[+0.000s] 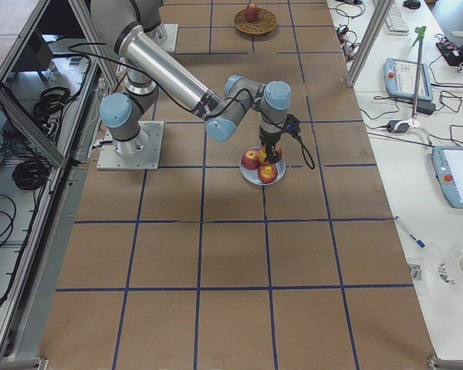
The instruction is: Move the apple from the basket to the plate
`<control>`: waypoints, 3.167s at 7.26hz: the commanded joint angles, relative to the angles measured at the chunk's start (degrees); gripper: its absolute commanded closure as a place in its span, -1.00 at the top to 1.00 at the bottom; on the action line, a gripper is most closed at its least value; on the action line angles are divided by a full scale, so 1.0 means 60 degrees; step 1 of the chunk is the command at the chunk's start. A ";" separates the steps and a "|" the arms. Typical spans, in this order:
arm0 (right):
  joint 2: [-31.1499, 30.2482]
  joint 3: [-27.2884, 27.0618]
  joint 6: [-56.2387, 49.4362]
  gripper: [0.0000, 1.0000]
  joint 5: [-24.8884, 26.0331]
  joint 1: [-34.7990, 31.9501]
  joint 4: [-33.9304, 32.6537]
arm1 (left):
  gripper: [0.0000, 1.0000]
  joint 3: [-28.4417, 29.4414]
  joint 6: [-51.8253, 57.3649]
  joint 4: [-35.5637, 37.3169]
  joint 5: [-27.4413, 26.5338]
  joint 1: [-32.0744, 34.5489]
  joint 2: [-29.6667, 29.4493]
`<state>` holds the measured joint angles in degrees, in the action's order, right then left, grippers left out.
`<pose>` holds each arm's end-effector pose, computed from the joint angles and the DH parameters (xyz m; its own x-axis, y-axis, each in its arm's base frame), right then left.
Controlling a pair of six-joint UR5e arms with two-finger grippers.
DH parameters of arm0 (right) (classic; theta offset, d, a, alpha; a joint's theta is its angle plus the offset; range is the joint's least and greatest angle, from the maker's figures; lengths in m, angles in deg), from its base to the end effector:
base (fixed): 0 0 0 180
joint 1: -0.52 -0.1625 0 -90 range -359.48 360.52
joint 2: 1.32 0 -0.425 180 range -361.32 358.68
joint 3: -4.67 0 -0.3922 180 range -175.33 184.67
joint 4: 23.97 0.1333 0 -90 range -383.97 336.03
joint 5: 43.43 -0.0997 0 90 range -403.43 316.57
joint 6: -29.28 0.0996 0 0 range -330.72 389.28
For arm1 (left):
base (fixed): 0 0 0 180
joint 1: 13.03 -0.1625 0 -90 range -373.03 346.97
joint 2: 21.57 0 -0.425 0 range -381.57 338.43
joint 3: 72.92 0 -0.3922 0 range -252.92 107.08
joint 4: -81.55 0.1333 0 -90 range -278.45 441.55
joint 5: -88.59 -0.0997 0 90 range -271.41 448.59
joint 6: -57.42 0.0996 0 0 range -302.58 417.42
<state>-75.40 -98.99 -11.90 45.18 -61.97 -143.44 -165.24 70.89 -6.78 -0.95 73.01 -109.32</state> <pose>-0.1370 -0.5569 0.2778 -0.9715 -0.2364 -0.0195 -0.2361 0.9716 -0.0145 -0.1008 -0.4861 0.4899 -0.9862 0.1653 0.0013 0.1652 0.9858 -0.0290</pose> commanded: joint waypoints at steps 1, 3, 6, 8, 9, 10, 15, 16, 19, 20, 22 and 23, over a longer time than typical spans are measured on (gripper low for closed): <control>-0.0016 -0.0067 0.0037 0.01 -0.0017 -0.0044 -0.0010 | 0.98 0.0005 0.0011 0.0000 -0.0002 0.0000 0.0006; 0.0100 -0.0067 0.0139 0.07 -0.0325 -0.0088 -0.0010 | 0.98 0.0005 0.0011 0.0000 0.0013 0.0000 0.0021; 0.0277 0.0035 0.0154 1.00 -0.0179 -0.0088 -0.0025 | 0.98 0.0005 0.0011 0.0000 0.0013 0.0000 0.0006; 0.0072 0.0369 0.0169 1.00 -0.0236 -0.0103 0.0033 | 0.98 0.0005 0.0025 0.0000 0.0013 0.0000 -0.0008; -0.0073 0.0894 0.0169 1.00 -0.0237 -0.0204 0.0425 | 0.98 0.0005 0.0025 0.0000 0.0013 0.0000 0.0006; -0.0278 0.1378 0.0357 1.00 -0.0222 -0.0510 0.1328 | 0.98 0.0005 0.0025 0.0000 0.0013 0.0000 0.0006; -0.1903 0.2672 0.4569 1.00 -0.0134 -0.3202 0.4964 | 0.98 0.0005 0.0025 0.0000 0.0013 -0.0015 0.0006; -0.2051 0.2643 0.5071 1.00 -0.0134 -0.3672 0.5362 | 0.98 0.0005 0.0025 0.0000 0.0027 -0.0015 0.0006; -0.2696 0.2395 0.6172 0.99 -0.0149 -0.4365 0.5893 | 0.98 0.0005 0.0025 0.0000 0.0027 -0.0015 0.0006; -0.2740 0.2060 0.6059 0.99 -0.0120 -0.4366 0.5878 | 0.98 0.0005 0.0025 0.0000 0.0027 -0.0015 0.0006; -0.2989 0.1808 0.6159 0.99 -0.0105 -0.4366 0.5644 | 0.98 0.0005 0.0025 0.0000 0.0027 -0.0015 -0.0008; -0.3004 0.1953 0.6320 0.99 -0.0119 -0.4366 0.5644 | 0.98 0.0005 0.0025 0.0000 0.0027 -0.0015 -0.0008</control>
<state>-93.10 -87.68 25.09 44.51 -88.13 -109.38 -165.20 71.04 -6.78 -0.79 72.92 -109.34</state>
